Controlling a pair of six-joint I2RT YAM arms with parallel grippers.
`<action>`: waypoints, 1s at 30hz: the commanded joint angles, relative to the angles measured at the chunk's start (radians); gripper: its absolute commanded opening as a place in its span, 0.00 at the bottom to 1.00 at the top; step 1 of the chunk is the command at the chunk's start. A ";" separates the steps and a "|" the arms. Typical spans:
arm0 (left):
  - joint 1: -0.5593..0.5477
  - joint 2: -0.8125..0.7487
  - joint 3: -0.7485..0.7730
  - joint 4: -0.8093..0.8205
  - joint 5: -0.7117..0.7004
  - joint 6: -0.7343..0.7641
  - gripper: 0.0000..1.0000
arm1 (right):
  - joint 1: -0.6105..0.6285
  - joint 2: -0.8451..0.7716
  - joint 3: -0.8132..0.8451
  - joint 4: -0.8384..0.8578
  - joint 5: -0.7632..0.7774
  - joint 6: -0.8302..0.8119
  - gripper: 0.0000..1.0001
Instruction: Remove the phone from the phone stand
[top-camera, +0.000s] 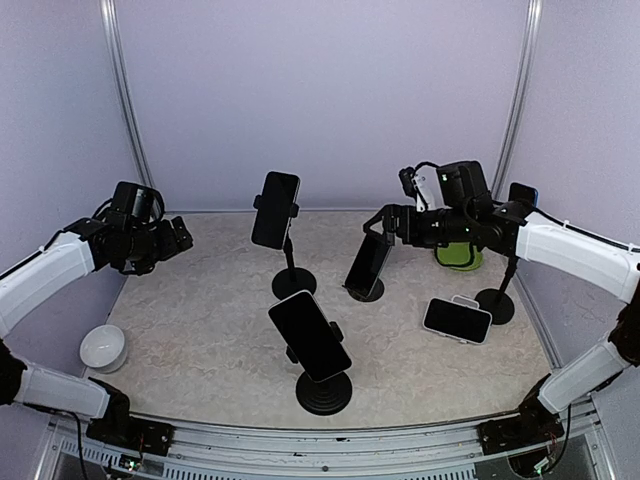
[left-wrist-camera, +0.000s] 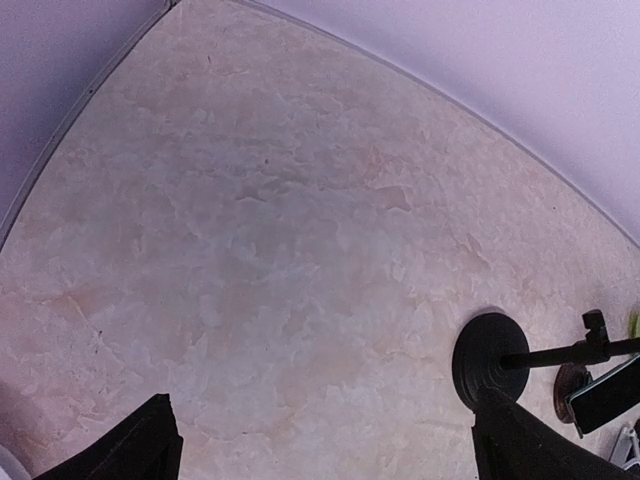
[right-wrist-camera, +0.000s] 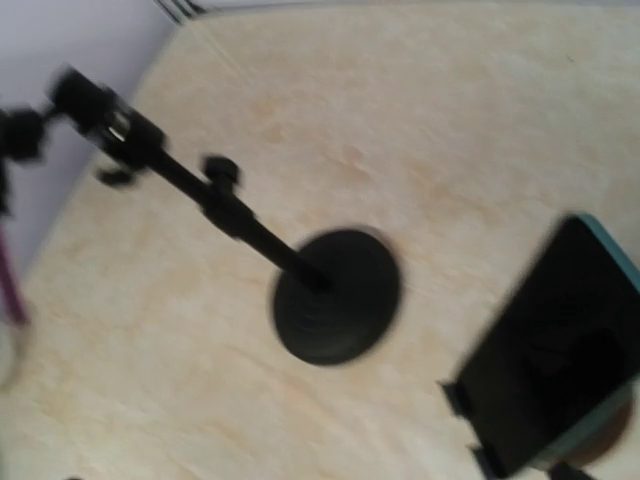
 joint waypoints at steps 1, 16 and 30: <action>-0.009 -0.004 0.059 0.010 -0.072 0.010 0.99 | -0.010 0.059 0.106 0.073 -0.078 0.061 1.00; -0.016 -0.077 0.152 0.045 0.018 0.256 0.99 | 0.014 0.290 0.359 0.173 -0.343 0.143 0.99; -0.057 -0.060 0.128 0.092 0.051 0.270 0.99 | 0.099 0.466 0.520 0.111 -0.357 0.136 0.89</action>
